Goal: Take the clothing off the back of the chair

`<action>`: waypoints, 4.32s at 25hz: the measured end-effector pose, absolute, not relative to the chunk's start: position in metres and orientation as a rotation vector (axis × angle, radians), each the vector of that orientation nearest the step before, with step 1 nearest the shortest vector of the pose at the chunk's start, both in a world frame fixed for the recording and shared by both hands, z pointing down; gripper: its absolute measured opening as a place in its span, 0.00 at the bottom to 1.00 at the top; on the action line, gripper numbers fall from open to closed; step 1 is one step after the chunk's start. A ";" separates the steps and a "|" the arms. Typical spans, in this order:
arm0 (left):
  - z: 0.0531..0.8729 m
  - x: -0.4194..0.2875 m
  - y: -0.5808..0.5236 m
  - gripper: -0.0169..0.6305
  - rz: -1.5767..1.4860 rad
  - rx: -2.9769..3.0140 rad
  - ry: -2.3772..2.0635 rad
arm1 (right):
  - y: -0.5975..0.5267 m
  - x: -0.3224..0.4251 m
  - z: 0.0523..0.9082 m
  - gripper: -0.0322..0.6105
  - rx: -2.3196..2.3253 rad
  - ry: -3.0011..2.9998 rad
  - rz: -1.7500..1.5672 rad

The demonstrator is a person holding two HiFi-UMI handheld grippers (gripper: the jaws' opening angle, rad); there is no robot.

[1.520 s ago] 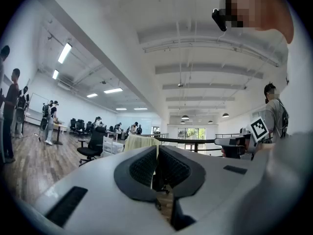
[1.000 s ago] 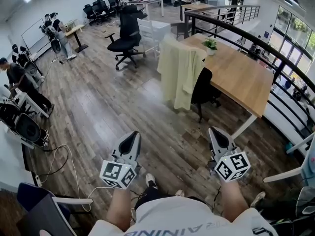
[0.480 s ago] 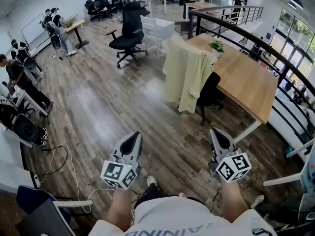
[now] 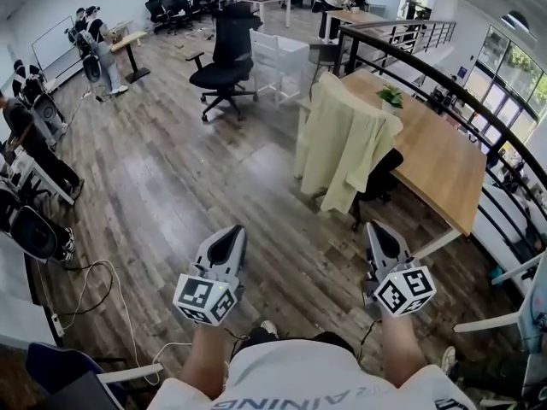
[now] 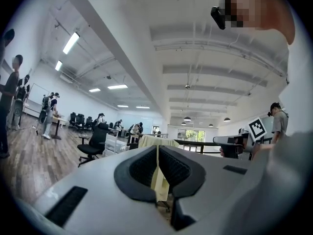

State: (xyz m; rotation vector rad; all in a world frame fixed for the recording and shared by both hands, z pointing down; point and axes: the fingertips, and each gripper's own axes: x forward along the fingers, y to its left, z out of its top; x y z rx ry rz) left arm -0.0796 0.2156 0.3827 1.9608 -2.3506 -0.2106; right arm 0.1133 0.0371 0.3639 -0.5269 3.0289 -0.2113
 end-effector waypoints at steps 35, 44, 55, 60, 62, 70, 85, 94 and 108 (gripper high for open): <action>0.384 -0.238 -0.074 0.09 -0.105 2.116 -2.148 | -0.236 -0.017 0.376 0.09 -0.765 2.924 -0.314; 0.400 -0.249 -0.197 0.09 -0.087 2.167 -2.055 | -0.341 0.008 0.399 0.09 -0.937 2.878 -0.354; 0.413 -0.291 -0.327 0.09 -0.049 2.380 -1.798 | -0.398 0.018 0.419 0.09 -1.380 2.726 -0.403; 0.415 -0.321 -0.379 0.09 -0.063 2.466 -1.652 | -0.408 0.002 0.425 0.09 -1.571 2.655 -0.368; 0.423 -0.330 -0.390 0.09 -0.059 2.486 -1.602 | -0.407 -0.003 0.431 0.09 -1.632 2.624 -0.375; 0.443 -0.347 -0.424 0.09 -0.068 2.449 -1.485 | -0.419 0.011 0.449 0.09 -1.697 2.560 -0.498; 0.444 -0.367 -0.503 0.38 -0.176 2.335 -1.164 | -0.478 0.030 0.465 0.38 -1.160 2.592 -0.962; 0.451 -0.344 -0.525 0.47 -0.254 2.379 -0.764 | -0.487 0.018 0.468 0.46 -0.822 2.555 -1.115; 0.431 -0.351 -0.499 0.10 -0.050 2.528 -1.170 | -0.474 0.022 0.464 0.10 -1.183 2.620 -0.869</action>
